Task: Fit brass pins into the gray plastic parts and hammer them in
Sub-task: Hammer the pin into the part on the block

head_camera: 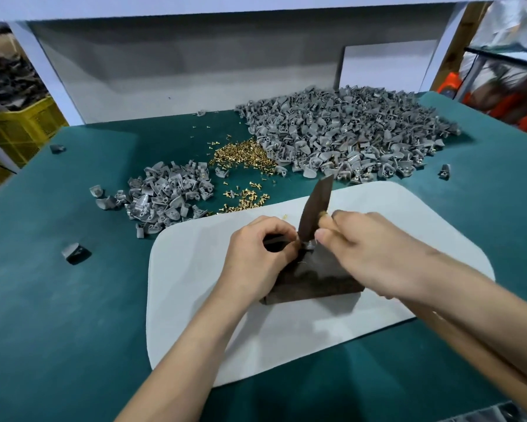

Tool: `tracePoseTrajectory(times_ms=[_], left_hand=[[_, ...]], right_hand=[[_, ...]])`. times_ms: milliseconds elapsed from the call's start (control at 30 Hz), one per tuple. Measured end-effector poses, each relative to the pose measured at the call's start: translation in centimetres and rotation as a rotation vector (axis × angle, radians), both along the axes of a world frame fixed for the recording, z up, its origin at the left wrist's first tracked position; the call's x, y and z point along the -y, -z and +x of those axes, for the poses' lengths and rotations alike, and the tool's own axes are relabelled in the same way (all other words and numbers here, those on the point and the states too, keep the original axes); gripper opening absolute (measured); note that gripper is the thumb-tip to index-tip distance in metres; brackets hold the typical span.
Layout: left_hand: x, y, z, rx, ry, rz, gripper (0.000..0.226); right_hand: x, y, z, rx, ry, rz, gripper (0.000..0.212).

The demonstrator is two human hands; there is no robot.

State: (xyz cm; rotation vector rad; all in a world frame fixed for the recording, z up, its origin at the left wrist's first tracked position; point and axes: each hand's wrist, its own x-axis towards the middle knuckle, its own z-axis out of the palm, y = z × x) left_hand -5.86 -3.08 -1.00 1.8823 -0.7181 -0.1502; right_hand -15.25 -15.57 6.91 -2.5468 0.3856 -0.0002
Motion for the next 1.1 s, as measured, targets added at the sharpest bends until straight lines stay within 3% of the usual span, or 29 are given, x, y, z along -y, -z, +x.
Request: tracePoseTrajectory(times_ms=[200, 300, 533, 600, 733, 867, 1033, 1100], left_hand=[[0.3, 0.2, -0.1, -0.136, -0.040, -0.072, 0.017], [0.3, 0.3, -0.2, -0.182, -0.043, -0.090, 0.016], [0.3, 0.3, -0.1, -0.192, -0.037, -0.082, 0.018], [0.3, 0.2, -0.1, -0.196, -0.031, -0.062, 0.017], [0.0, -0.5, 0.1, -0.255, -0.014, -0.014, 0.018], [1.7, -3.5, 1.6, -0.189, 0.031, 0.032, 0.018], [9.1, -8.9, 6.8, -0.001, 0.054, -0.014, 0.014], [11.7, -9.1, 9.6, 0.152, -0.041, 0.133, 0.010]], right_hand=[[4.5, -1.0, 1.3, 0.221, 0.163, 0.627, 0.034], [7.5, 0.7, 3.1, 0.150, 0.217, 0.899, 0.034], [10.9, 6.1, 4.8, -0.005, 0.352, 1.142, 0.038], [10.7, 7.2, 4.8, -0.009, 0.375, 1.029, 0.036], [9.6, 8.2, 5.0, 0.099, 0.365, 0.583, 0.041], [9.3, 8.4, 4.8, 0.073, 0.322, -0.186, 0.037], [8.9, 8.4, 4.9, 0.030, 0.276, -0.316, 0.030], [9.1, 8.4, 4.8, 0.029, 0.294, -0.326, 0.032]])
